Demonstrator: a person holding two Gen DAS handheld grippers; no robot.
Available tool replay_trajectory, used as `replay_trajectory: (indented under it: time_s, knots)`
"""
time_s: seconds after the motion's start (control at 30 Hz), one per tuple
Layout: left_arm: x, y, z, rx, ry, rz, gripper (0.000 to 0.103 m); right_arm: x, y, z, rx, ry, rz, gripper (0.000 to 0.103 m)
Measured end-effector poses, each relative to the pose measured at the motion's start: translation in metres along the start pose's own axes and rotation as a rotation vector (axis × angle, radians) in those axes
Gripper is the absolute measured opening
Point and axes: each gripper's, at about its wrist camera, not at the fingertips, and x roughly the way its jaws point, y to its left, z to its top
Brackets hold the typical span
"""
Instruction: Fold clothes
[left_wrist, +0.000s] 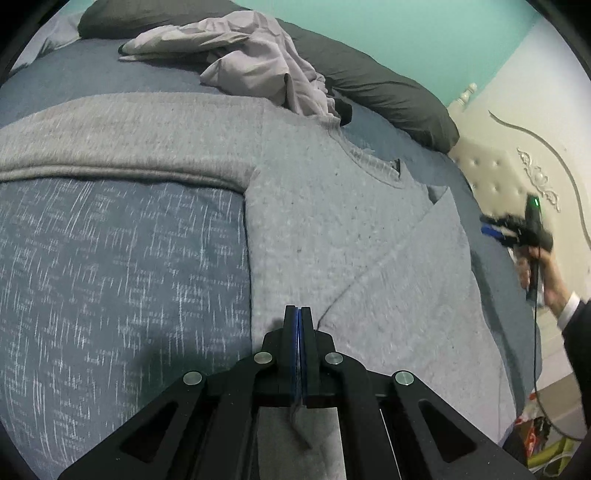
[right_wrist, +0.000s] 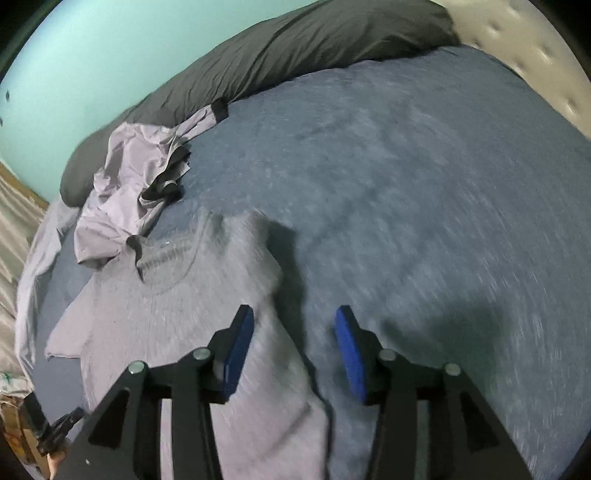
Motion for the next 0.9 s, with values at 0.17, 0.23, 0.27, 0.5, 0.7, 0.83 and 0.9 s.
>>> replay_trajectory:
  time_s: [0.17, 0.23, 0.27, 0.5, 0.7, 0.83, 0.9]
  knots:
    - [0.006, 0.0, -0.002, 0.021, 0.003, 0.017, 0.0, 0.031, 0.036, 0.031, -0.055, 0.022, -0.063, 0.047]
    - [0.008, 0.0, -0.004, 0.023, 0.002, 0.02, 0.0, 0.043, 0.042, 0.043, -0.061, 0.029, -0.101, 0.047]
    - [0.01, 0.001, -0.006, 0.025, 0.005, 0.02, 0.0, 0.049, 0.042, 0.047, -0.059, 0.038, -0.123, 0.047]
    - [0.013, 0.003, -0.008, 0.036, 0.008, 0.014, 0.0, 0.093, 0.048, 0.059, -0.092, 0.104, -0.227, 0.015]
    - [0.016, 0.001, -0.011, 0.057, 0.019, 0.028, 0.0, 0.107, 0.05, 0.077, -0.096, 0.066, -0.283, 0.007]
    - [0.017, 0.002, -0.013, 0.056, 0.025, 0.036, 0.0, 0.117, 0.048, 0.091, -0.063, 0.061, -0.328, 0.007]
    - [0.017, 0.001, -0.014, 0.062, 0.028, 0.036, 0.0, 0.123, 0.045, 0.096, -0.047, 0.056, -0.343, 0.007]
